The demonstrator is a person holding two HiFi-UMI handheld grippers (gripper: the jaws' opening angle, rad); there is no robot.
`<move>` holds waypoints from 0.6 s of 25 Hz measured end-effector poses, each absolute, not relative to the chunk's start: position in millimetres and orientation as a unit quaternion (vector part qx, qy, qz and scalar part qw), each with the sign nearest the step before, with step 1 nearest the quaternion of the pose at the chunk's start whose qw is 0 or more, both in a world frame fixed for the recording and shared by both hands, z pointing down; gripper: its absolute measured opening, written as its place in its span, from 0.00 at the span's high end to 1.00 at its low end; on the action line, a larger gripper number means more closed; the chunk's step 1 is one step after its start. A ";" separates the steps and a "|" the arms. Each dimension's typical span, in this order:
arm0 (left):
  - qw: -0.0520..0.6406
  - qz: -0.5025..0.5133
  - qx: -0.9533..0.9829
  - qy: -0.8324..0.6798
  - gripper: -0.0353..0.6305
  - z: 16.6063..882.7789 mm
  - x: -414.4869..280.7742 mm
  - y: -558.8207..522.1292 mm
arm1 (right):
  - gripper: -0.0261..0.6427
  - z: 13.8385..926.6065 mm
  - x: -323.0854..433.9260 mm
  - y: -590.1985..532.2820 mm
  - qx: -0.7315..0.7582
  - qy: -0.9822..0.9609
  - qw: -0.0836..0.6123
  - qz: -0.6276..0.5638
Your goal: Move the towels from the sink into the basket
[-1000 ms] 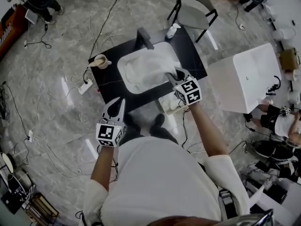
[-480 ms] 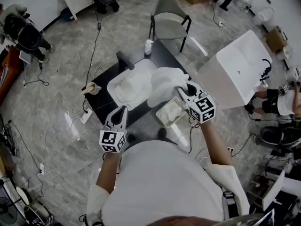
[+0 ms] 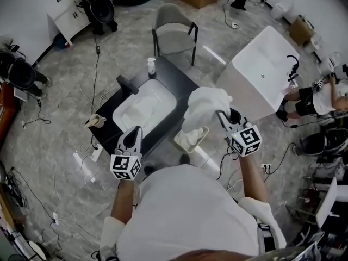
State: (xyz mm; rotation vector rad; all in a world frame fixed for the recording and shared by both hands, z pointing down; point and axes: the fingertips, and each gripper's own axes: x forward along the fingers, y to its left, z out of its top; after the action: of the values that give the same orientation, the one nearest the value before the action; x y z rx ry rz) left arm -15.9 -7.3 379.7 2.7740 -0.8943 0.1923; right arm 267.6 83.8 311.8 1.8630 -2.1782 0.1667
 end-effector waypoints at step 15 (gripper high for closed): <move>0.108 0.072 0.951 -0.279 0.93 376.6 22.4 4.2 | 0.86 313.2 310.3 120.2 0.675 -0.724 0.123 0.071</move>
State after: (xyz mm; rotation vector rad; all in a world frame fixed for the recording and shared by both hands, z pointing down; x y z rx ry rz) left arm 22.4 4.2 376.6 2.7988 -0.8205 0.2112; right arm 310.3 120.2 313.2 1.9680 -2.1118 0.2068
